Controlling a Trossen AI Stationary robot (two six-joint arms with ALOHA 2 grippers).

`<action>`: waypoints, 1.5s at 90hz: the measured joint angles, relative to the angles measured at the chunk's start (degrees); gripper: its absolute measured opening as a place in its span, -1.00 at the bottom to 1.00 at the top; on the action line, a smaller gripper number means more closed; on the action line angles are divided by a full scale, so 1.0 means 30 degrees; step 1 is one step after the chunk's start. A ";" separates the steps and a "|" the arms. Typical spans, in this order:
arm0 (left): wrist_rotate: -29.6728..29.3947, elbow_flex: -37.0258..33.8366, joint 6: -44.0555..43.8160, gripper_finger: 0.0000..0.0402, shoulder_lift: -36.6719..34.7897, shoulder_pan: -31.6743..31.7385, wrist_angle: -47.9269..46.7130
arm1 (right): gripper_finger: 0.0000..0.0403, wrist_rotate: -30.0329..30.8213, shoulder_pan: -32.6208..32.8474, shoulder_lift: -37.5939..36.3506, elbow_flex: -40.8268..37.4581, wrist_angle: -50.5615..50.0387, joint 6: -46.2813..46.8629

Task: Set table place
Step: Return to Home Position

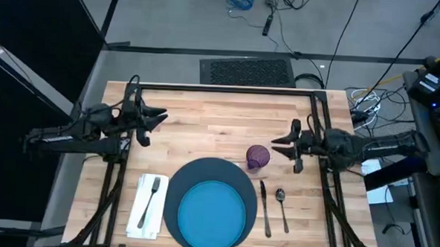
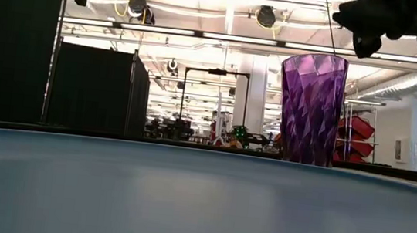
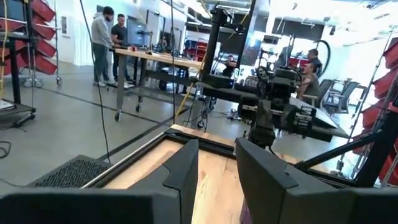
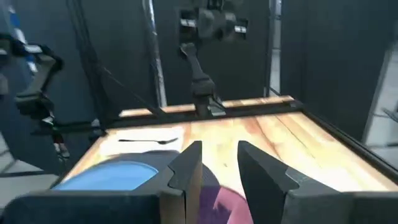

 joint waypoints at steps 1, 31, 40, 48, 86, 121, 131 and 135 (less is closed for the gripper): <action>-0.0002 0.0000 0.0035 -0.54 0.0000 0.0000 -0.0003 | -0.59 -0.0254 -0.0119 -0.0037 0.0004 -0.0032 0.0022; -0.0009 -0.1477 0.0297 -0.54 -0.0389 0.0000 0.0688 | -0.69 -0.3269 -0.0003 -0.0014 -0.1757 0.0869 0.1859; -0.0179 -0.2597 -0.0036 -0.54 -0.0719 0.0000 0.1486 | -0.70 -0.3269 0.0609 -0.0056 -0.3029 0.2907 0.2109; -0.0214 -0.3107 -0.0044 -0.54 -0.1234 0.0000 0.1552 | -0.70 -0.3218 0.1097 -0.0233 -0.3668 0.3434 0.2098; 0.0277 -0.6458 0.0583 -0.54 -0.3235 0.0000 0.4349 | -0.70 -0.2584 0.2086 -0.0290 -0.5307 0.4499 0.0477; 0.0246 -0.7945 -0.0087 -0.54 -0.3257 0.0000 0.5107 | -0.70 -0.2635 0.1991 -0.0261 -0.5752 0.3106 0.1495; 0.0050 -0.8188 -0.0076 -0.54 -0.3257 0.0000 0.5185 | -0.70 -0.2634 0.1991 -0.0254 -0.5750 0.3072 0.1605; -0.0111 -0.8313 -0.0116 -0.54 -0.3257 0.0000 0.5222 | -0.70 -0.2585 0.1991 -0.0248 -0.5732 0.2887 0.1764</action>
